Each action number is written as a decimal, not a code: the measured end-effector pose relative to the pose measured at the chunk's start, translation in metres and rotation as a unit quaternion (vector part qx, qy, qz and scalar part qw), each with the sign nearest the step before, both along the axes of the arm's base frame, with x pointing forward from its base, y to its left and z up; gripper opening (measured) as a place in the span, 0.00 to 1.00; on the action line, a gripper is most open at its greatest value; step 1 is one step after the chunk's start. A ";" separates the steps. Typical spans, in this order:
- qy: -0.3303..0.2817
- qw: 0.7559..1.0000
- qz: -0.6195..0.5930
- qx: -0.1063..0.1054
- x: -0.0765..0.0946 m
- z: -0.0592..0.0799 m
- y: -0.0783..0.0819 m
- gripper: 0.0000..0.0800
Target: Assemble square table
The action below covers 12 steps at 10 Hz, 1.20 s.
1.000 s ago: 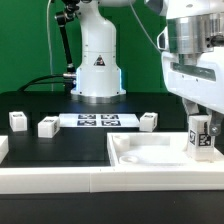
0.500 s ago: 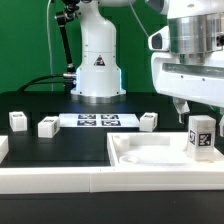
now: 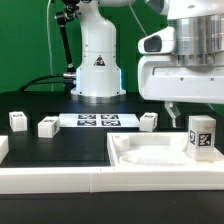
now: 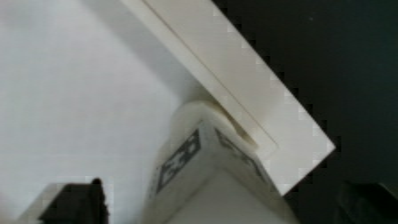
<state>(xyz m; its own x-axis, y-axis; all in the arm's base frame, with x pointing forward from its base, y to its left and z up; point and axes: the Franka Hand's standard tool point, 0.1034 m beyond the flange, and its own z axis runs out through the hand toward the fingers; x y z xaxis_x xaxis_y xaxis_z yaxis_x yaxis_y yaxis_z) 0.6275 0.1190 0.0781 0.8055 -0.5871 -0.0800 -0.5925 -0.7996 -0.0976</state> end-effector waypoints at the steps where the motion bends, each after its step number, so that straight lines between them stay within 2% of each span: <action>1: -0.007 0.999 0.054 -0.003 0.000 0.000 0.000 0.81; 5: -0.023 0.981 0.195 -0.007 0.000 -0.001 -0.001 0.81; 9: -0.036 0.949 0.314 -0.010 0.000 -0.001 -0.001 0.81; 11: -0.037 0.947 0.319 -0.010 0.000 -0.001 -0.001 0.48; 12: -0.036 0.947 0.319 -0.010 0.000 -0.001 -0.001 0.48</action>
Offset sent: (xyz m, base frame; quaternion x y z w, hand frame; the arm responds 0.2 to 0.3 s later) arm 0.0015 -0.0002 0.0008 -0.0174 0.0054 -0.2193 0.9755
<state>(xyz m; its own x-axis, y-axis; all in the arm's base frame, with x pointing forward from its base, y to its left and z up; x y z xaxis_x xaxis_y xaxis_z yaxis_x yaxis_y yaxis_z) 0.6273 0.1177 0.0773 0.9998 0.0205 -0.0044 0.0200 -0.9947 -0.1006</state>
